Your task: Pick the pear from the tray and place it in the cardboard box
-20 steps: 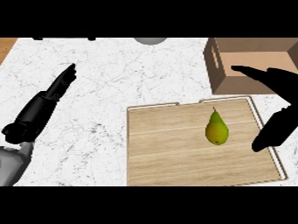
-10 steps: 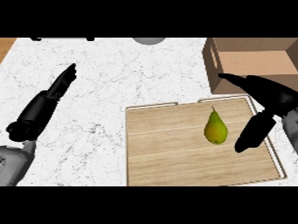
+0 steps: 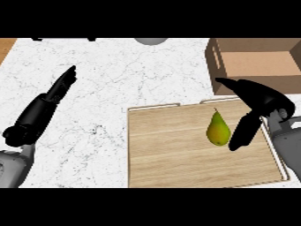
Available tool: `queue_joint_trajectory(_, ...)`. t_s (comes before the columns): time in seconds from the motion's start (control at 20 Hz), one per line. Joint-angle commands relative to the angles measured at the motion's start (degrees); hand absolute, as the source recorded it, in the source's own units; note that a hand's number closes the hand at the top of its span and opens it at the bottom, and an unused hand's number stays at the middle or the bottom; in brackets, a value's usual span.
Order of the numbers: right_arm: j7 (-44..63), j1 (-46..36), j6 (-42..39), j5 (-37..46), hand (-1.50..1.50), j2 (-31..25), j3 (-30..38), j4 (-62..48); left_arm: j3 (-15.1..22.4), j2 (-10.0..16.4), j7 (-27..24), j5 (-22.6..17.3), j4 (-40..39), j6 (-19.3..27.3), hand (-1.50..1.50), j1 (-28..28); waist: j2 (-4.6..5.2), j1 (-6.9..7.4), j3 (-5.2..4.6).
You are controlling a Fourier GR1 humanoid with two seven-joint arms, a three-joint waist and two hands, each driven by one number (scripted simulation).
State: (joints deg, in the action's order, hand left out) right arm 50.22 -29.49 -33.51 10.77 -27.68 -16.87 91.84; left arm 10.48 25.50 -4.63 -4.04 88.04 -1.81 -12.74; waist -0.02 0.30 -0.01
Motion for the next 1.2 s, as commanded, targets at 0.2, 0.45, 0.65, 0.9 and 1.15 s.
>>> queue_joint_trajectory(0.2, 1.2, 0.6, -3.0, 6.2, -1.50, 3.7, 0.9, -3.1, -1.0, -4.1, -1.9, 4.1, -0.4, -1.0, 0.00, 1.8, 0.00, -0.18, 0.00)
queue_joint_trajectory(0.45, -3.4, 3.4, -3.5, 9.9, -1.50, 6.6, 2.5, -3.4, -4.7, -3.3, 1.9, 3.8, 4.2, -4.7, 0.00, 3.6, -0.02, -0.10, 0.01)
queue_joint_trajectory(0.65, -5.3, 4.7, -4.8, 10.2, -1.50, 7.3, 4.0, -4.7, -5.6, -4.2, 2.1, 5.2, 3.4, -5.8, 0.00, 2.4, -0.01, -0.13, 0.01)
queue_joint_trajectory(0.9, -11.0, 5.5, -3.4, 16.6, -1.50, 6.1, 2.7, -10.2, -4.3, -8.3, 0.4, 8.8, 0.4, -3.6, 0.00, 0.8, 0.04, -0.19, 0.02)
queue_joint_trajectory(1.15, -11.2, 8.2, -2.4, 20.2, -1.50, 8.3, 4.7, -8.2, -7.9, -7.3, 1.8, 7.9, 1.3, -7.9, 0.00, 0.8, -0.03, -0.26, 0.01)
